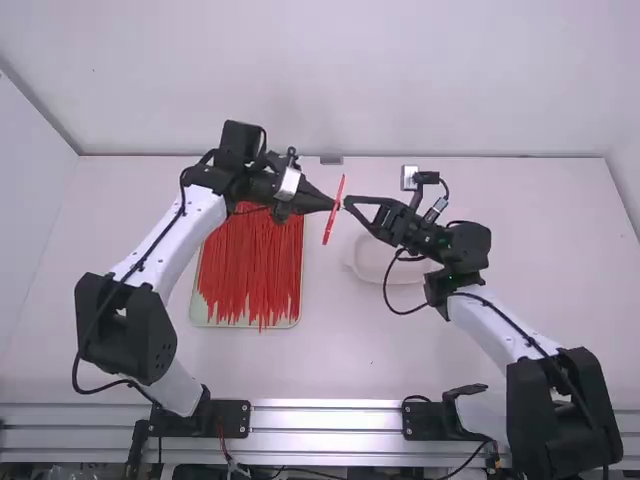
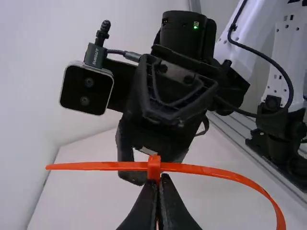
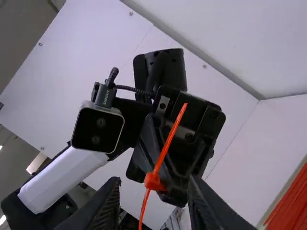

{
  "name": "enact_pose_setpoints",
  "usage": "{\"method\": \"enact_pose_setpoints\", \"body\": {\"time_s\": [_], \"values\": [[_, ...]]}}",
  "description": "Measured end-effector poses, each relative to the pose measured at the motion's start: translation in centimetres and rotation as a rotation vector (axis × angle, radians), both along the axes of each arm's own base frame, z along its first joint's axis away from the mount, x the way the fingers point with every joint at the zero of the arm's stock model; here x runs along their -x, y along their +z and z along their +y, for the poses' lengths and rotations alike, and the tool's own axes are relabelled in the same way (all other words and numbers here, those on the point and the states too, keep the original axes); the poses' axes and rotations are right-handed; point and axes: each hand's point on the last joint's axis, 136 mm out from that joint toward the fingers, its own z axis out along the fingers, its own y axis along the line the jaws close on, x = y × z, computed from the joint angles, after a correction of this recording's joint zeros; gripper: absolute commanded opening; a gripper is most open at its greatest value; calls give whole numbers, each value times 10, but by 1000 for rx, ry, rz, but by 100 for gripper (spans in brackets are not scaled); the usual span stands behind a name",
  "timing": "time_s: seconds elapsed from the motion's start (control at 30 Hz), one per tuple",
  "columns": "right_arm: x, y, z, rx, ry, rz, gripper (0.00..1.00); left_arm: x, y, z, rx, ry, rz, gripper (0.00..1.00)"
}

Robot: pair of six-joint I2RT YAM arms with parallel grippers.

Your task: Fasten the cable tie

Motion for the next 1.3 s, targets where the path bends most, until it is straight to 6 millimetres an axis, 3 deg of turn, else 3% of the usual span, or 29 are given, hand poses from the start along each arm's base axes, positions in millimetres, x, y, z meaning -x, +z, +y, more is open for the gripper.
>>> {"method": "enact_pose_setpoints", "body": {"time_s": [0.33,0.47,0.5,0.53,0.9,1.3], "values": [[-4,1,-2,-10,-24,3,39,12,-1,-13,-3,-42,15,2],[-1,6,1,-21,-20,-15,23,18,-1,-20,-4,-64,14,2],[2,9,3,-26,-14,-31,6,19,-1,-21,-4,-70,14,2],[2,9,3,-28,-13,-36,0,19,-1,-21,-4,-70,14,2],[6,11,3,-22,8,-51,0,21,-4,-20,-17,-70,67,2],[16,15,-5,-10,68,-107,0,45,-16,-15,-49,-86,212,2]]}}
